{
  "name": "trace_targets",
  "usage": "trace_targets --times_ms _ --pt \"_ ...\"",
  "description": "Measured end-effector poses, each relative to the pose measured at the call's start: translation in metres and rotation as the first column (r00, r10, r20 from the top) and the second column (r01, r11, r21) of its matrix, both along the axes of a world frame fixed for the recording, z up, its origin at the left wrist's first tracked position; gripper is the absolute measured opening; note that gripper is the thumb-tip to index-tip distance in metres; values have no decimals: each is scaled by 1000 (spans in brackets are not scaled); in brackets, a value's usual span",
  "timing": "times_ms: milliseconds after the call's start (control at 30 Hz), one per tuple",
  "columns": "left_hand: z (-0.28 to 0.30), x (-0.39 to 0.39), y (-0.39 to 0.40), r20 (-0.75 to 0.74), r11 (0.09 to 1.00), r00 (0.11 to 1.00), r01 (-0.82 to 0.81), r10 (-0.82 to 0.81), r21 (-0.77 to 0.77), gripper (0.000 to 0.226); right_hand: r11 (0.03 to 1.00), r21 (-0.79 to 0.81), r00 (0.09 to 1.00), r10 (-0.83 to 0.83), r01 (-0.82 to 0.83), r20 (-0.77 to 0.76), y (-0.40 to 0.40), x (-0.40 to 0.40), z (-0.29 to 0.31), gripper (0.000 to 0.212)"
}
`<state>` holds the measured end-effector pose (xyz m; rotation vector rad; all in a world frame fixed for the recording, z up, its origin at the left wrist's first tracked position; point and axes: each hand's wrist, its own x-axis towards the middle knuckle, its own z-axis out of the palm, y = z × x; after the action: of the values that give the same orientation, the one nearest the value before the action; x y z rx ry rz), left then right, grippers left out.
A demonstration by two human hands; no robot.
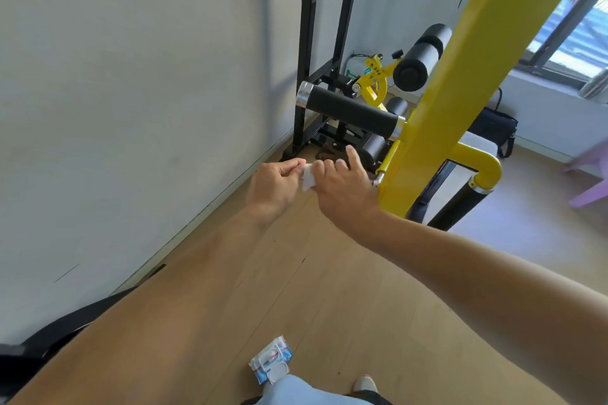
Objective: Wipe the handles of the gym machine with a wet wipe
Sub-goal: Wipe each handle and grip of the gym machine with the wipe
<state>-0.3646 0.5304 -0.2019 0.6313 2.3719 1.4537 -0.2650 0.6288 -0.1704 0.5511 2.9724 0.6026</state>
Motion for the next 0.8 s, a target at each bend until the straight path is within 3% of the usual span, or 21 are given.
trace_targets --times_ms 100,200,433,500,567,667,733,800 --pt "1 1 -2 -18 1000 1000 -3 3 -6 33 964 257 974 -115 62 195 6 31 20 31" --pt "0 3 0 21 1000 1000 -3 3 -8 32 931 366 944 -120 -1 306 5 42 30 32" --pt "6 2 -2 -26 998 999 42 -43 -40 30 999 -6 998 54 -54 30 -7 -15 -1 33" --pt "5 -1 -2 -48 999 999 17 -19 -40 29 998 61 999 -9 6 45 0 -2 5 32" --pt "3 -2 -1 -75 999 997 9 -11 -34 30 976 209 983 -98 64 157 7 20 16 31" --pt "3 2 0 -88 999 996 20 -24 -46 32 929 371 926 -152 14 345 13 42 26 26" --pt "3 3 4 -85 997 996 34 -39 -67 32 931 364 933 -144 16 329 14 34 22 30" --pt "6 4 8 -71 996 997 34 -41 -87 31 971 241 970 -64 6 235 11 15 17 32"
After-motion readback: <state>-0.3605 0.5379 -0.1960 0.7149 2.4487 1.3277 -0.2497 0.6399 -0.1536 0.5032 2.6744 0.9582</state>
